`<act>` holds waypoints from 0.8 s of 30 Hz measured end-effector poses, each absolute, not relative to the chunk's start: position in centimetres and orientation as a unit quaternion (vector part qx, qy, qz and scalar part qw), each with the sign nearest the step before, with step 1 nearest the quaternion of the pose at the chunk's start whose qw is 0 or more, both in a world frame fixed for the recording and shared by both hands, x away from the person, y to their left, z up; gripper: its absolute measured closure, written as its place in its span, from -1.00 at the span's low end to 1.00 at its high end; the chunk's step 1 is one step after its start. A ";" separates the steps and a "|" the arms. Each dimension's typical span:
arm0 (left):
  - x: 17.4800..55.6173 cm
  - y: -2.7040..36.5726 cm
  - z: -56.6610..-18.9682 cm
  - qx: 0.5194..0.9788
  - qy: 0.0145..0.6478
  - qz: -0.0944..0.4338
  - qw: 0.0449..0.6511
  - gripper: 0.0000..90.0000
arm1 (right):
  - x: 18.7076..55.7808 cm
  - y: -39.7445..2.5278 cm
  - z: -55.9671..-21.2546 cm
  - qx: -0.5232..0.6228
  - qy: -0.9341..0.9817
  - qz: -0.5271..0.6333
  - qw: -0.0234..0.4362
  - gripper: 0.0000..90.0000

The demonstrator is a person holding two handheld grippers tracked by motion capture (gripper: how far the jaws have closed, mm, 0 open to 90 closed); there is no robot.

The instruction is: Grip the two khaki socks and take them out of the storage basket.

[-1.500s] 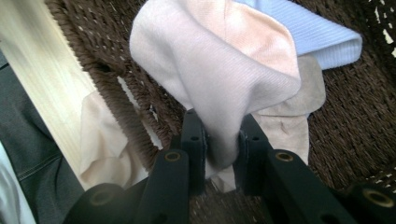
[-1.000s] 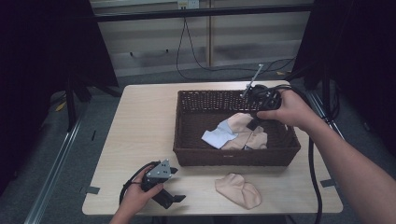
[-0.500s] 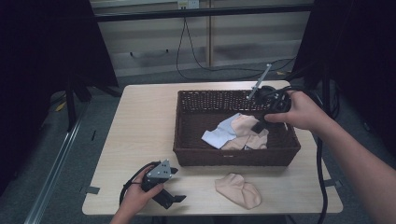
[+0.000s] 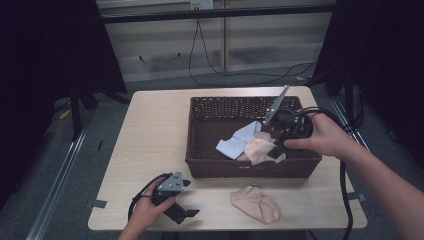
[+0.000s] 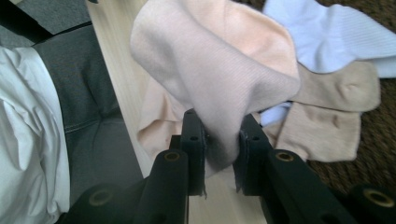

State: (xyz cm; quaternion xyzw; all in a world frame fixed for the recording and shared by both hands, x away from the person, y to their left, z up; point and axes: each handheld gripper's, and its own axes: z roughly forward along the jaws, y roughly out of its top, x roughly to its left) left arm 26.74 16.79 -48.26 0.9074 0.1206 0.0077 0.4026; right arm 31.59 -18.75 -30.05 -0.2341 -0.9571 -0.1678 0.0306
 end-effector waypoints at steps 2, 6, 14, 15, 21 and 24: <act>26.7 16.8 -48.3 0.907 0.122 0.008 0.402 -0.95 | 31.2 -18.5 -30.5 -0.232 -0.957 -0.171 0.032 0.72; 26.7 16.7 -48.3 0.908 0.123 0.008 0.401 -0.95 | 30.5 -18.0 -31.2 -0.224 -0.957 -0.178 0.038 0.72; 26.7 16.7 -48.3 0.908 0.122 0.008 0.400 -0.95 | 29.6 -16.9 -33.1 -0.213 -0.961 -0.171 0.052 0.72; 26.7 16.7 -48.2 0.910 0.121 0.009 0.398 -0.95 | 29.6 -16.8 -33.4 -0.212 -0.961 -0.173 0.050 0.71; 26.7 16.7 -48.3 0.908 0.121 0.008 0.401 -0.95 | 29.2 -16.0 -34.7 -0.210 -0.961 -0.171 0.050 0.72; 26.7 16.7 -48.2 0.908 0.121 0.009 0.401 -0.95 | 29.1 -15.7 -35.4 -0.216 -0.960 -0.171 0.050 0.71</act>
